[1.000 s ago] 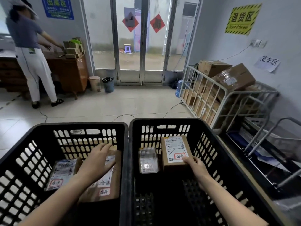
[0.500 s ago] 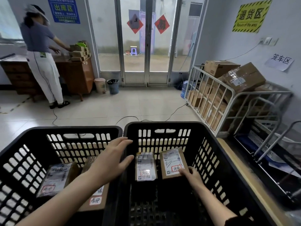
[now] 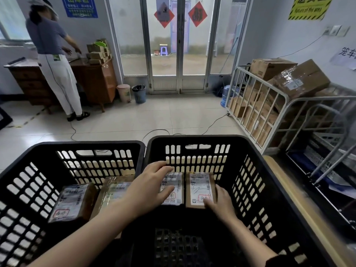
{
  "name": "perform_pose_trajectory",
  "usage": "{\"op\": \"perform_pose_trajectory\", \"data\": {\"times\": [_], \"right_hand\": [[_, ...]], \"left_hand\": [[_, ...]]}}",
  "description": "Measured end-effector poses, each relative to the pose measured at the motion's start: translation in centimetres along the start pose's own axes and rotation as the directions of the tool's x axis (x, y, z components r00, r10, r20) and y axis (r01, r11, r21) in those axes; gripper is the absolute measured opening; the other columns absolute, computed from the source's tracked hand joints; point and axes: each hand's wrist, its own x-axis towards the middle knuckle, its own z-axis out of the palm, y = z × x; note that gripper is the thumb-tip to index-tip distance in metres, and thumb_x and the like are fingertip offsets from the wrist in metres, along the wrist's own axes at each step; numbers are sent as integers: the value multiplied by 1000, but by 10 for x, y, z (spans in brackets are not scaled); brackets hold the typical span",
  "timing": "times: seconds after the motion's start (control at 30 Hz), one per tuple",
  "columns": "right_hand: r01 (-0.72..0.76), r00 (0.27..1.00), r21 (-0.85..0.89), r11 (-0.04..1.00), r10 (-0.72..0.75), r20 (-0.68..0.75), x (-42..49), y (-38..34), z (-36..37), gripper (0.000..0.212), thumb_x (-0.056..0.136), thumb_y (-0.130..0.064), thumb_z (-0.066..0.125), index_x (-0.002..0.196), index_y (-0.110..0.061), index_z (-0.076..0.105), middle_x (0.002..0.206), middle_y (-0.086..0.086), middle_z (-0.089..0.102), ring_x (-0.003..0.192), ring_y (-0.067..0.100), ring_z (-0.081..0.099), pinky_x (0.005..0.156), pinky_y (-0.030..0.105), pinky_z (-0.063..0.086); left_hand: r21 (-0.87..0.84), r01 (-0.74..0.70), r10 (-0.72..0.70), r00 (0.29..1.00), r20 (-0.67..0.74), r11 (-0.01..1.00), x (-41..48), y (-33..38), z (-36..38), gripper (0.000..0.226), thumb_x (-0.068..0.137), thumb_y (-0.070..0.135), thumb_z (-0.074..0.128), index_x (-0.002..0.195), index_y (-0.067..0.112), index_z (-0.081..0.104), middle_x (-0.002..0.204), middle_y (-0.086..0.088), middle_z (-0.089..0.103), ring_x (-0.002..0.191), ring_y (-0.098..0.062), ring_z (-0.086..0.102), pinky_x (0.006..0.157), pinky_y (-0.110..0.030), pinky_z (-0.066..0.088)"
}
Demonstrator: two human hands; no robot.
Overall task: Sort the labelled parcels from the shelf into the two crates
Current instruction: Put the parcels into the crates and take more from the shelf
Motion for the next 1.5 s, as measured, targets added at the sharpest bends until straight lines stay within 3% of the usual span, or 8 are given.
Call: {"op": "perform_pose_trajectory", "data": {"times": [0.1, 0.27, 0.47, 0.67, 0.8, 1.0, 1.27, 1.5], "right_hand": [[248, 969, -268, 931, -240, 65, 0, -13, 3, 63, 84, -36, 64, 139, -19, 37, 143, -4, 38, 131, 13, 37, 106, 28, 34], [344, 937, -410, 845, -336, 94, 2, -11, 12, 51, 86, -48, 57, 126, -18, 48, 141, -5, 39, 129, 12, 39, 106, 23, 32], [347, 935, -433, 832, -340, 98, -1, -9, 14, 52, 88, -49, 54, 130, -19, 46, 147, -4, 34, 135, 13, 33, 109, 26, 31], [297, 955, -510, 807, -244, 170, -5, -32, 0, 52, 86, -49, 56, 124, -16, 48, 138, 0, 44, 123, 15, 46, 99, 29, 45], [286, 958, -508, 813, -258, 125, -19, -48, -20, 64, 88, -48, 55, 141, -17, 35, 148, 0, 36, 136, 16, 34, 109, 31, 33], [300, 950, -500, 812, -302, 79, -55, -80, -62, 76, 88, -49, 55, 147, -13, 22, 152, 3, 32, 139, 19, 30, 112, 32, 30], [266, 948, -594, 760, -317, 18, -143, -97, -95, 74, 88, -50, 53, 146, -13, 24, 151, 4, 32, 139, 19, 30, 112, 30, 28], [183, 957, -618, 765, -283, -68, -233, -97, -100, 76, 89, -50, 51, 148, -12, 22, 154, 5, 26, 142, 18, 23, 117, 31, 22]], "left_hand": [[-8, -6, 6, 1000, 5, 1000, 1, 2, 3, 55, 91, 38, 51, 142, 24, 33, 150, 8, 27, 140, -7, 19, 109, -21, 27], [-17, -3, 3, 1000, 20, 1000, 2, 1, 6, 54, 92, 37, 51, 142, 25, 33, 150, 8, 27, 140, -7, 20, 109, -22, 27], [-9, 18, -18, 999, 36, 1000, -1, -2, 7, 55, 92, 36, 52, 142, 25, 33, 148, 7, 30, 139, -7, 21, 109, -21, 26], [62, 8, -9, 999, 31, 998, -12, 6, -3, 55, 92, 37, 50, 142, 24, 31, 149, 6, 29, 139, -9, 22, 110, -24, 28], [131, 19, -26, 998, 52, 991, -21, 8, -11, 58, 92, 37, 50, 143, 21, 30, 149, 2, 30, 140, -12, 23, 112, -26, 28], [216, 9, -24, 998, 65, 976, -34, 17, -20, 60, 91, 38, 50, 144, 19, 30, 148, 0, 32, 139, -14, 25, 113, -26, 25], [347, -64, 53, 998, 42, 936, -73, 32, -40, 55, 92, 38, 48, 140, 17, 33, 142, -2, 40, 134, -18, 32, 112, -28, 24], [343, -152, 152, 988, 28, 927, -123, 44, -52, 48, 90, 37, 48, 133, 17, 41, 134, -2, 47, 130, -18, 37, 110, -30, 28]]}}
